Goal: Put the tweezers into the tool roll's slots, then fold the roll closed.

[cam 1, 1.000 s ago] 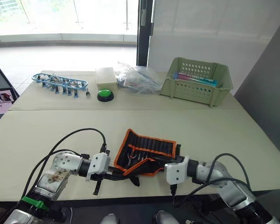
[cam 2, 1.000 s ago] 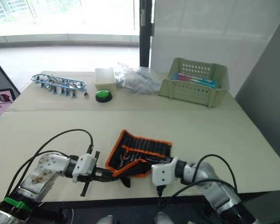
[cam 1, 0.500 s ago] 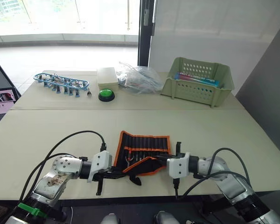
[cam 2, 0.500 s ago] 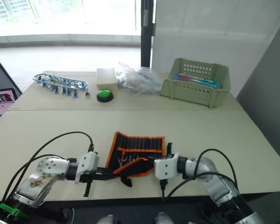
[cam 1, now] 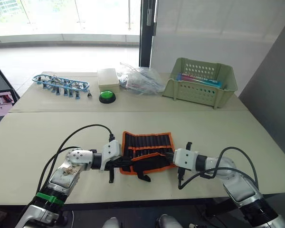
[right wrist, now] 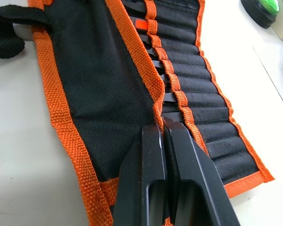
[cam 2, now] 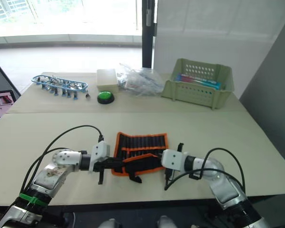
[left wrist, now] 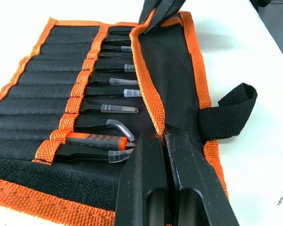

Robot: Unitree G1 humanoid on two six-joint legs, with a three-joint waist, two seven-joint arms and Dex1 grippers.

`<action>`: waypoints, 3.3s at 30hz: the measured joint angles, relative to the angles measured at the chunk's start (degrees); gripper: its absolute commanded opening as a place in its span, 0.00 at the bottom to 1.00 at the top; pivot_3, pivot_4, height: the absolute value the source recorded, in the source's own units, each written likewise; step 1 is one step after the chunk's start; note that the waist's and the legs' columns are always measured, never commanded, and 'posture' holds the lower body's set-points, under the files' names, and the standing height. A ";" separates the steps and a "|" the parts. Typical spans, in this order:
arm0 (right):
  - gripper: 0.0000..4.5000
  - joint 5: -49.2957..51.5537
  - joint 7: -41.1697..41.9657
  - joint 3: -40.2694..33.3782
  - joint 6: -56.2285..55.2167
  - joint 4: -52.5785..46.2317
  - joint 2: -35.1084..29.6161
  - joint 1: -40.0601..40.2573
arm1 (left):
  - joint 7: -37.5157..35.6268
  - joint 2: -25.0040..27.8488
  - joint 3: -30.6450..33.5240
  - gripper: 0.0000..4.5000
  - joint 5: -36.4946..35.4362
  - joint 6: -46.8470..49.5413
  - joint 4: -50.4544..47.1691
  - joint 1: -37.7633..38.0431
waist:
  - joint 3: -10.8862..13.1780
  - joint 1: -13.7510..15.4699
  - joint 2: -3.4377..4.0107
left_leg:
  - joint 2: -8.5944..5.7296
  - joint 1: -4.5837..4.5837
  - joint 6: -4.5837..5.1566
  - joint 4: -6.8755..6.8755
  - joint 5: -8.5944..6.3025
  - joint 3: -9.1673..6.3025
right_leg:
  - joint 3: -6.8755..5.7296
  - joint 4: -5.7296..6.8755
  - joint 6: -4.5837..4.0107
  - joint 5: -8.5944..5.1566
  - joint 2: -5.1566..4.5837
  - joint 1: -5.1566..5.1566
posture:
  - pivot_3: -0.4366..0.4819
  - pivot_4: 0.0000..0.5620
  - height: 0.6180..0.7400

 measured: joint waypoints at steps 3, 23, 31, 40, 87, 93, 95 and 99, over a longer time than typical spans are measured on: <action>0.00 0.03 -0.17 0.00 0.82 -0.34 0.60 0.00 | -0.15 0.02 0.00 0.01 0.92 -0.54 0.89 0.00 | 0.00 -0.06 0.00 | 0.00 0.00 0.00 0.00 0.00 0.00 | 0.00 0.00 0.00 0.00 0.00 0.00 | 0.48 0.27 0.98; 0.55 8.85 2.78 -1.41 7.33 -11.09 5.60 3.12 | -0.44 0.41 0.10 0.00 4.97 -4.16 3.53 -1.47 | 0.01 -0.18 0.01 | 0.01 0.03 0.00 0.00 0.00 -0.01 | -0.01 0.00 0.01 0.00 0.00 0.01 | 0.48 0.27 0.98; 0.00 4.75 -1.01 1.25 8.40 -4.66 9.12 2.78 | -0.42 0.41 0.17 0.00 5.43 -4.15 3.51 -1.54 | 0.01 -0.05 0.02 | 0.01 0.01 0.00 0.00 0.00 -0.01 | -0.01 0.00 -0.01 0.00 0.00 -0.02 | 0.48 0.27 0.98; 0.00 5.31 -4.33 -0.34 14.78 -1.40 11.90 2.97 | 0.95 -0.34 1.98 0.27 3.24 -1.79 2.91 -1.77 | 0.02 -0.10 0.01 | 0.02 -0.03 0.00 0.00 0.00 -0.01 | -0.02 0.00 0.00 0.00 0.00 -0.05 | 0.48 0.27 0.98; 0.00 -0.02 -18.01 5.64 18.27 -3.37 23.56 7.16 | 13.97 -10.33 2.81 0.01 4.67 0.18 -0.33 5.58 | -0.03 -0.20 0.19 | 0.01 0.11 -0.01 -0.10 -0.01 -0.03 | 0.00 -0.09 -0.25 -0.14 -0.03 0.06 | 0.48 0.27 0.98; 0.00 0.54 -19.20 2.04 20.98 -8.13 21.54 11.39 | 13.29 -10.14 2.73 0.01 4.66 -0.11 0.03 5.55 | -0.04 -0.01 0.18 | 0.00 0.10 -0.01 -0.09 -0.01 -0.03 | -0.01 -0.19 -0.36 -0.21 -0.07 0.09 | 0.48 0.27 0.98; 0.00 0.81 -19.91 1.25 21.93 -9.50 21.52 12.59 | 13.12 -10.11 2.74 0.01 4.66 -0.21 0.16 5.49 | -0.04 -0.01 0.18 | 0.00 0.11 -0.02 -0.09 -0.01 -0.03 | -0.01 -0.20 -0.36 -0.21 -0.08 0.09 | 0.48 0.27 0.98; 0.00 1.46 -21.61 0.08 23.99 -11.93 21.76 15.11 | 12.73 -10.11 2.72 0.01 4.66 -0.44 0.47 5.25 | -0.04 0.14 0.18 | -0.02 0.08 -0.02 -0.09 -0.01 -0.03 | -0.02 -0.24 -0.36 -0.21 -0.12 0.09 | 0.48 0.27 0.98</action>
